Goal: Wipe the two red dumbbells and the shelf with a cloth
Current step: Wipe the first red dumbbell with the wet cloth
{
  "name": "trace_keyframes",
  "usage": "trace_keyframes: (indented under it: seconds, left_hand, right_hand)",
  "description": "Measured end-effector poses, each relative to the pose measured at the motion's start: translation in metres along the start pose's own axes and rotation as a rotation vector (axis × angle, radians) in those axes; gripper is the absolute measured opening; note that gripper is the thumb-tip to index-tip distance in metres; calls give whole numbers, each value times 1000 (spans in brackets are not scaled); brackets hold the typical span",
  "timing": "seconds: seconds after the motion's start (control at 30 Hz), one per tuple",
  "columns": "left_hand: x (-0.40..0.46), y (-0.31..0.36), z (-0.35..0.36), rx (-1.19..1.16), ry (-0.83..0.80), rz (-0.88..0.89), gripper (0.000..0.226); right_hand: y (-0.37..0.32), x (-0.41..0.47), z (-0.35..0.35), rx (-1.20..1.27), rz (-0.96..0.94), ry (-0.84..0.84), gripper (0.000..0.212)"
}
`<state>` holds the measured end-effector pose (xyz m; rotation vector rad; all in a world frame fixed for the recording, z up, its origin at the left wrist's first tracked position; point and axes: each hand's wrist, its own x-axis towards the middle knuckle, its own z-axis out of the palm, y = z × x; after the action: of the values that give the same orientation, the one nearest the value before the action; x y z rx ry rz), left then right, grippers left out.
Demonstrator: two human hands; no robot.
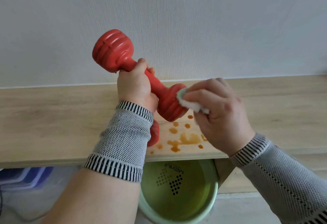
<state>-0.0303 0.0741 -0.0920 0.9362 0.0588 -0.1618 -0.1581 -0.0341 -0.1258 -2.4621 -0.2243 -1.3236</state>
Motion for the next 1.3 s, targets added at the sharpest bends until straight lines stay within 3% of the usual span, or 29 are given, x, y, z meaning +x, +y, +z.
trace_keyframes:
  seconds: [0.13,0.27,0.37,0.47,0.63,0.73,0.87,1.07,1.23,1.3]
  left_hand:
    - [1,0,-3,-26,13,-25,17]
    - [-4,7,-1,-244,-124,-150,11]
    - [-6,6,-1,-162,-215,-202,13]
    - [-9,1,0,-58,-275,-168,12]
    - [-6,-2,2,-57,-238,-77,13]
    - [-4,-5,0,-16,-208,-1,21]
    - [-4,-4,-3,17,-190,41,13]
    - [-2,-6,-4,-10,-147,62,14]
    - [3,-7,-6,11,-32,54,13]
    - [3,-7,-6,-11,-30,35,12]
  right_hand:
    - [-1,0,2,17,-49,-45,22]
    - [14,7,-3,104,267,-24,24]
    - [22,7,-2,165,434,-66,25]
    - [26,6,-2,198,478,-106,23]
    - [20,8,-8,216,414,-88,19]
    - [12,7,-7,124,230,-66,11]
    - [0,3,-2,23,33,-103,22]
    - [7,-1,2,56,138,-96,25]
    - [-8,-4,9,-7,-36,-110,26]
    - [-1,-2,9,-17,-2,-91,25]
